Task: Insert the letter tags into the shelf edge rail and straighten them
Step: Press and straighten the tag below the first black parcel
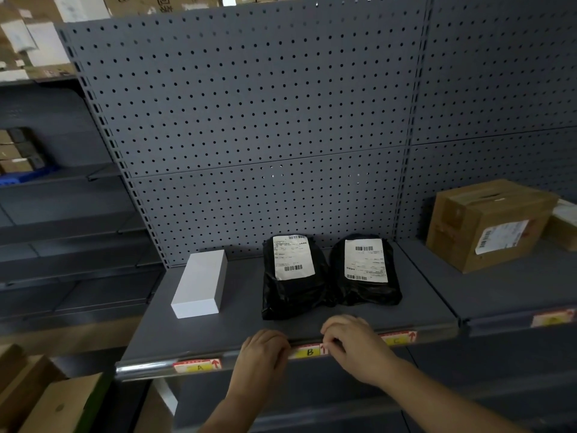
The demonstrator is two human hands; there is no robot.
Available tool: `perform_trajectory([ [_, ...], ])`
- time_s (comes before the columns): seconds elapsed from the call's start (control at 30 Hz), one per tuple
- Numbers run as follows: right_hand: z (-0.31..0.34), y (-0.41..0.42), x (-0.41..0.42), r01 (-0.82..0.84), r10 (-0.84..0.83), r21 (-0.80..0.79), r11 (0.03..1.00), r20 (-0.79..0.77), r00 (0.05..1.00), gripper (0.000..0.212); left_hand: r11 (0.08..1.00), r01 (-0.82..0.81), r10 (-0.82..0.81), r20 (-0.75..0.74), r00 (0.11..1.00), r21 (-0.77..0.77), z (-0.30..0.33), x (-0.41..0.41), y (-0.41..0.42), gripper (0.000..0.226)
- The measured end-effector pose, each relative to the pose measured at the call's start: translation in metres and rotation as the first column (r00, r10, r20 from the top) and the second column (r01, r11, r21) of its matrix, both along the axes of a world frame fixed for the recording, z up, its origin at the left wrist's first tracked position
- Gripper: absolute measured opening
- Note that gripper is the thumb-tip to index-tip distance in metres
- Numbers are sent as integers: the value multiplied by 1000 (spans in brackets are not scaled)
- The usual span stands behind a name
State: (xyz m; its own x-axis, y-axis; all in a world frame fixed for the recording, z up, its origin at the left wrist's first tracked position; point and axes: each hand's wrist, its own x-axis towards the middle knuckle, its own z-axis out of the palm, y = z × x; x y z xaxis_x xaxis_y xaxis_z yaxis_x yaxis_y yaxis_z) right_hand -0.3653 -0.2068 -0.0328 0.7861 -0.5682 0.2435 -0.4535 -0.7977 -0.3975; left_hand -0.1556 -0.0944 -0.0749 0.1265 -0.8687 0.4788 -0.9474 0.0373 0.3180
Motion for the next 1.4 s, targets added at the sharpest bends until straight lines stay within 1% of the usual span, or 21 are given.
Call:
perform_trajectory([
  [0.2,-1,2,0,12,-12,-23,1000,-13,1000,18,1000,-2,2,6,1000,27,3,-2,0,17],
  [0.4,1,1,2,17,-18,-36,999,-26,999,19,999,-2,2,-2,1000,37,6,0,-3,13],
  [0.53,-1,2,2,12,-13,-36,999,-31,999,18,999,-13,14,-5,1000,40,3,-1,-2,5],
  [0.63,-4,2,1,28,-29,-32,999,-12,1000,17,998,-22,22,0,1000,62,2,-3,-2,11],
  [0.93,-7,3,3,52,-52,-7,999,21,998,17,997,-15,14,22,1000,72,6,-4,0,13],
  [1.4,-6,4,2,63,-63,-6,998,23,998,16,998,-3,1,25,1000,69,7,-2,-2,8],
])
